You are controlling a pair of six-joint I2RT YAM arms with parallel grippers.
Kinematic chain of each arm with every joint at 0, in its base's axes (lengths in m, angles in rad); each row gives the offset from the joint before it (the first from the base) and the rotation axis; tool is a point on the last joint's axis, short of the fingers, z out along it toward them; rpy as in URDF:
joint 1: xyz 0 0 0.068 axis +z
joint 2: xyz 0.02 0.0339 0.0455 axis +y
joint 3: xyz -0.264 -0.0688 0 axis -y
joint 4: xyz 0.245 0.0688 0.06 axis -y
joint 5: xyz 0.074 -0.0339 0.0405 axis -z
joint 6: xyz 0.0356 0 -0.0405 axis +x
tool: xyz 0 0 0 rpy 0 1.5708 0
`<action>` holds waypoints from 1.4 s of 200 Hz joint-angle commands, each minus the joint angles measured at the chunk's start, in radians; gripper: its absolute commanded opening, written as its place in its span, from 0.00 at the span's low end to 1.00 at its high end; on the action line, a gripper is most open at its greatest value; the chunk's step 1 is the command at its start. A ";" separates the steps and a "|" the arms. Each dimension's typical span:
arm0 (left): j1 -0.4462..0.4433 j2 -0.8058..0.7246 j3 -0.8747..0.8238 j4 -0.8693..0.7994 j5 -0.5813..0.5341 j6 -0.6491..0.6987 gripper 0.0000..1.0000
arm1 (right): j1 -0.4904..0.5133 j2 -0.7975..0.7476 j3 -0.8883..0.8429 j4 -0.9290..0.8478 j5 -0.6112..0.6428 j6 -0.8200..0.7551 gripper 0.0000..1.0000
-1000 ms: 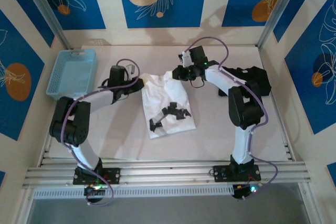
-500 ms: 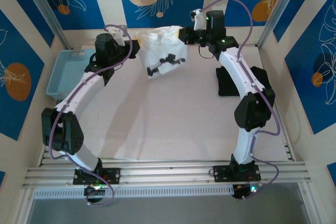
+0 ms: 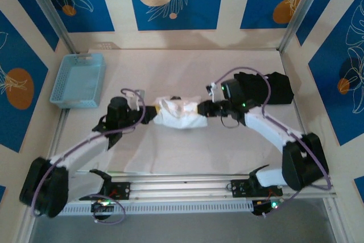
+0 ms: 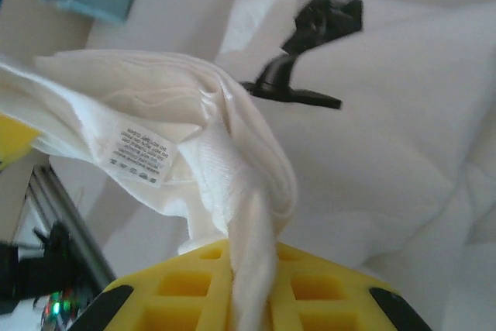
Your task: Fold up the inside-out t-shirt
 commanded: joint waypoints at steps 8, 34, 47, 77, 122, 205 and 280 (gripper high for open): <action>-0.084 -0.152 -0.079 -0.017 -0.026 -0.070 0.00 | -0.002 -0.186 -0.118 -0.037 0.043 0.045 0.16; -0.098 -0.185 -0.109 -0.067 -0.079 -0.085 0.00 | -0.014 -0.214 -0.129 -0.096 0.053 0.036 0.17; -0.097 -0.171 -0.100 -0.091 -0.114 -0.080 0.00 | -0.017 -0.182 -0.101 -0.124 0.070 0.027 0.17; -0.087 -0.085 -0.044 -0.186 -0.211 -0.058 0.00 | -0.015 -0.063 -0.020 -0.136 0.081 0.036 0.17; -0.022 0.102 0.010 -0.209 -0.289 -0.006 0.00 | -0.005 0.227 0.140 -0.118 0.080 0.024 0.18; 0.050 0.379 0.170 -0.140 -0.302 0.128 0.52 | -0.005 0.436 0.360 -0.291 0.324 -0.069 0.53; 0.047 0.354 0.096 -0.179 -0.091 0.077 0.72 | -0.013 0.325 0.146 -0.177 0.086 0.094 0.84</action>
